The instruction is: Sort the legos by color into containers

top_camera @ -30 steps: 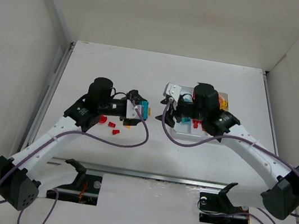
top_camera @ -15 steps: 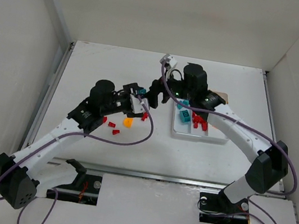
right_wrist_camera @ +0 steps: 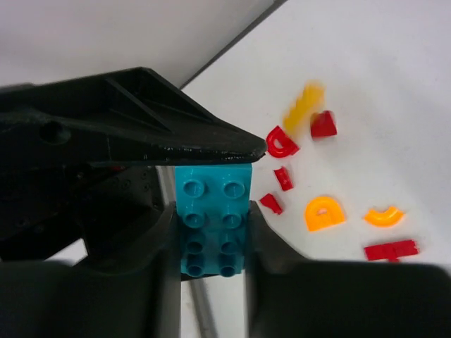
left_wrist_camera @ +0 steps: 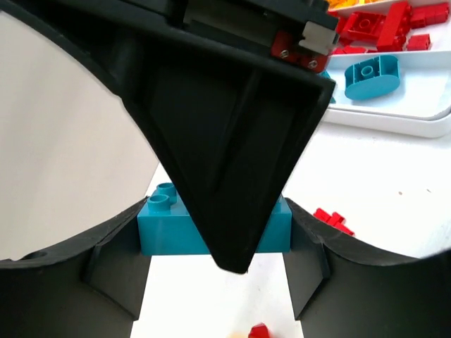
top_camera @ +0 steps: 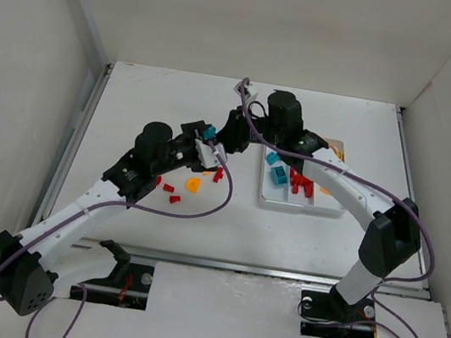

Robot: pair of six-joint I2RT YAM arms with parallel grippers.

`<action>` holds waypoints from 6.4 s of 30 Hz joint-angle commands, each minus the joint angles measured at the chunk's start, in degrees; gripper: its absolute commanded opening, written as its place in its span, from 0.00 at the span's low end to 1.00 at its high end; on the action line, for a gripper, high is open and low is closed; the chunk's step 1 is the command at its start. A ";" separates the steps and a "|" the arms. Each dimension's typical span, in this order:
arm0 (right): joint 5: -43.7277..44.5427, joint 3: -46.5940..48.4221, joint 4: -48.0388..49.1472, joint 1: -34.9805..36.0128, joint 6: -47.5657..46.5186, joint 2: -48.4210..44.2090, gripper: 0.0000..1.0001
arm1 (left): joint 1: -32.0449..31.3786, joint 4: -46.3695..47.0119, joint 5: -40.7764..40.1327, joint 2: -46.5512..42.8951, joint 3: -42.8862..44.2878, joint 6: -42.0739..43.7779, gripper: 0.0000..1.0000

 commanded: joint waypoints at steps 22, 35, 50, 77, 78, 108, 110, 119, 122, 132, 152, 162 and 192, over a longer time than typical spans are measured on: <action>18.38 -12.48 2.91 -11.13 3.45 -8.94 0.00 | -1.37 0.07 -4.19 -1.02 -0.73 -7.88 0.99; 42.50 -14.95 -10.36 -16.50 -2.61 -6.13 0.00 | -1.37 -0.46 -13.06 0.73 -1.26 -10.88 0.99; 45.31 -11.96 -11.07 -16.50 -4.37 3.97 0.27 | -1.37 -6.07 -17.46 1.70 -0.47 -5.88 0.99; 41.53 -7.66 -10.71 -17.03 -6.82 7.13 0.71 | -1.37 -12.94 -18.17 1.70 -9.70 -5.17 0.99; 41.01 -7.65 -11.24 -17.03 -6.83 7.14 0.74 | -1.37 -12.94 -18.69 1.70 -9.70 -5.17 0.99; 35.19 -6.44 -11.85 -6.67 -11.80 -5.72 1.00 | -0.22 -16.40 -15.25 8.12 -4.86 -8.16 0.84; 39.91 -5.11 -12.99 -6.14 -6.86 -3.42 1.00 | 0.30 -13.48 -24.72 8.12 -5.38 -17.34 0.83; 78.15 -1.77 -9.76 2.39 0.23 -3.41 1.00 | 1.09 3.30 -63.75 2.58 -16.80 -35.40 0.82; 88.44 -0.02 -7.55 2.92 -1.03 -0.61 1.00 | 1.09 10.49 -65.01 0.91 -21.20 -34.52 0.85; 61.84 -3.42 -19.42 -10.70 2.84 4.77 0.78 | 0.57 25.99 -65.98 -6.29 -32.81 -22.22 0.99; 54.27 -5.63 -16.33 -10.27 -1.64 12.24 0.70 | 1.09 26.52 -63.25 -9.29 -34.39 -21.69 1.00; 67.26 1.04 -24.59 -5.16 1.69 13.29 0.70 | 1.62 26.52 -63.25 -9.29 -34.39 -21.69 1.00; 56.48 0.89 -16.79 -3.49 1.45 13.55 0.48 | 1.62 26.52 -62.73 -8.76 -34.39 -21.69 1.00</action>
